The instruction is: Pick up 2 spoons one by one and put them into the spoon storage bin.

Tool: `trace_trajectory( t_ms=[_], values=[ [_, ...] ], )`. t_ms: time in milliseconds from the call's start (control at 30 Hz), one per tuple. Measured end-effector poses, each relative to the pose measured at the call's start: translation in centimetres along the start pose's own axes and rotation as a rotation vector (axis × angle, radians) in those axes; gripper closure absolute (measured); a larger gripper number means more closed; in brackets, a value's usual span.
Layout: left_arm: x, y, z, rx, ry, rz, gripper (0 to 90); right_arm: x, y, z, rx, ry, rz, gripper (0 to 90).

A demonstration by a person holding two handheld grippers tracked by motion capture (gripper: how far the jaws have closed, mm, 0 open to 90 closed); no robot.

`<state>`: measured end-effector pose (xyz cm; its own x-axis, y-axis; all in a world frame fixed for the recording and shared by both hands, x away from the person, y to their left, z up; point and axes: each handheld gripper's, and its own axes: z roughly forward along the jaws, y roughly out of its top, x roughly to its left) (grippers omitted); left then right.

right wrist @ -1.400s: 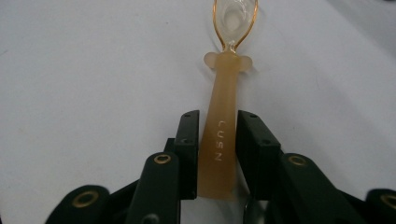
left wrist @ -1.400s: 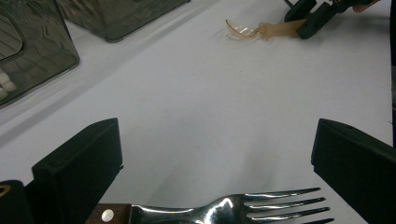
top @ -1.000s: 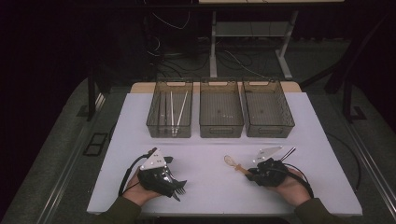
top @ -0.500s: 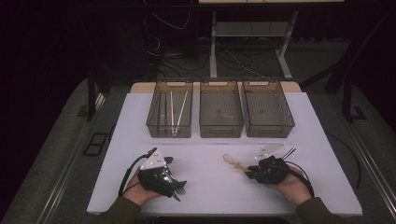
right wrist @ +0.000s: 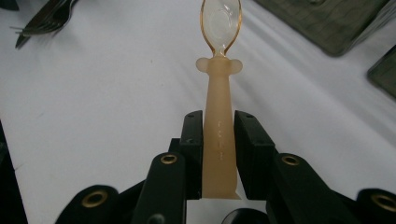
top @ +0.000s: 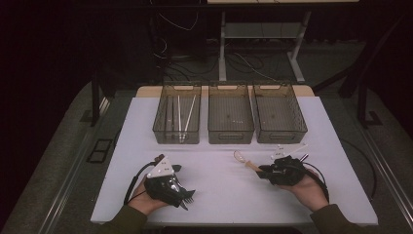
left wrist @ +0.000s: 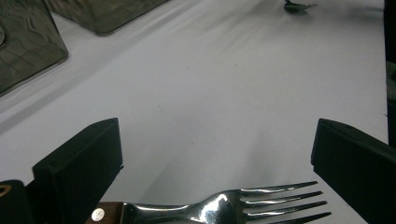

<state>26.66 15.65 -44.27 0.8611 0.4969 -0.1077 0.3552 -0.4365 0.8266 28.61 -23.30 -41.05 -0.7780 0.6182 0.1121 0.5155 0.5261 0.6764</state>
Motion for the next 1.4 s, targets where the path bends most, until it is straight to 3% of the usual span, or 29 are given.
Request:
trace_trajectory(
  t_ms=[533,1067,1400],
  values=[
    [-0.2,0.0,0.2,0.008,0.003,-0.007,0.4,-1.4,2.1,-1.1,-0.101,-0.012,0.031,74.6],
    [-0.2,0.1,0.3,0.006,-0.005,-0.009,0.4,-2.5,4.5,-1.5,-0.195,-0.021,0.118,74.7],
    [-0.1,0.0,0.2,0.003,-0.007,-0.010,0.4,-3.6,6.2,-1.8,-0.254,-0.032,0.106,74.6]
  ],
)
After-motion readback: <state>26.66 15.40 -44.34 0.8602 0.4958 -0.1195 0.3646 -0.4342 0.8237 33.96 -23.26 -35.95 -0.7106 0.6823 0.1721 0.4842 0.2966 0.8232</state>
